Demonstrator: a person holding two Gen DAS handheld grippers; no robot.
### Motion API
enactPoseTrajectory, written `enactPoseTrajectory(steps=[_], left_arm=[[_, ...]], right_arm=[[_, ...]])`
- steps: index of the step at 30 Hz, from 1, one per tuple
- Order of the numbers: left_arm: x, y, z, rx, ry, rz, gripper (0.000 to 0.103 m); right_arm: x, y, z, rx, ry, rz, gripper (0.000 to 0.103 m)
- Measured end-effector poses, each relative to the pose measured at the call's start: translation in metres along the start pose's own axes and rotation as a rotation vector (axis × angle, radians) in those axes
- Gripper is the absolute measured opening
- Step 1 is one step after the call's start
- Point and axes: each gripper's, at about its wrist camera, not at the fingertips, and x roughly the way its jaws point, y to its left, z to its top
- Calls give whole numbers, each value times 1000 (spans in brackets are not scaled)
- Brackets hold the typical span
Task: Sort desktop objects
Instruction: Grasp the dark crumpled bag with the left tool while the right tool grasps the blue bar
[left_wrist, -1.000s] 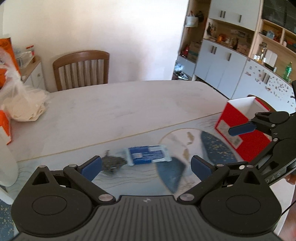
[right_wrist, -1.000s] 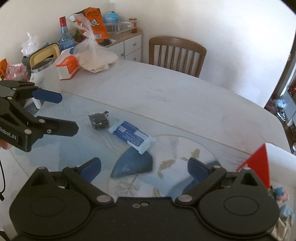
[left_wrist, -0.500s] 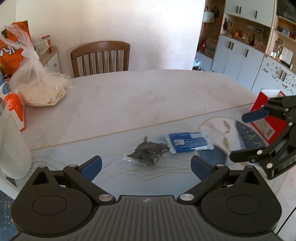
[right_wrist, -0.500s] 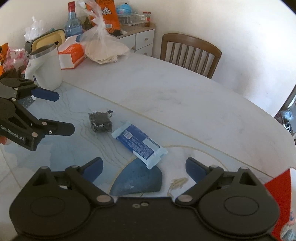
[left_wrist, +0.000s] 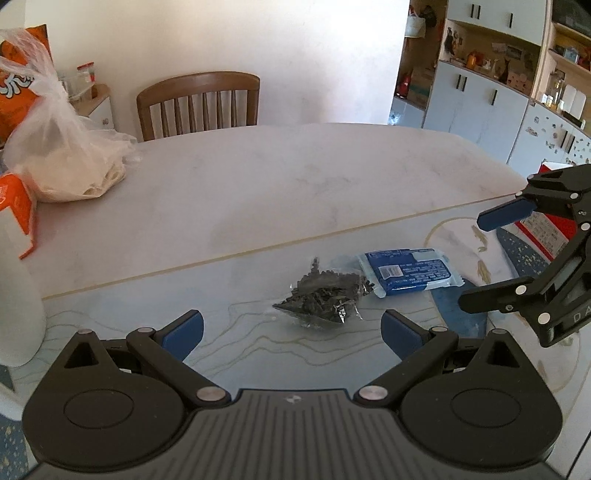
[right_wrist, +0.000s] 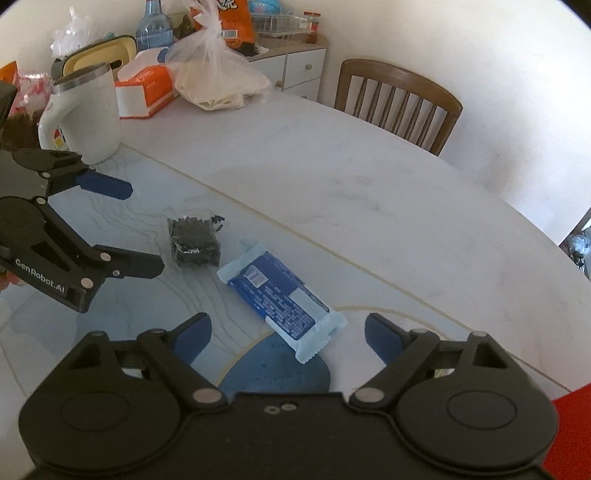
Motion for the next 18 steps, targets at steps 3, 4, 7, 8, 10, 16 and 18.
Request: enactPoseTrajectory(steps=[3,4,7,8,10,16,18], left_arm=[[7,0,1,10,-5,-12,103],[9,0,1,12,-7,-21,103],[16,-1,2,18,-14,-30,103],[17,0,2,20,-14,-35,103],[19,-1,2,26,-19,-41,103],[24,-3,4,42,-32,-59,102],[26,-3,5,40,-33,-64,102]], right_arm=[[7,0,2,-21,11,0,88],[10,0,4,-30,15,0,88],[20,-2,7,-45,27,5,86],[24,-4,8,-40,30,13,85],[31,-7,9,-33,41,27,83],[40,-8,10,-46,52,52,80],[42,-7,11,-59,54,55,79]])
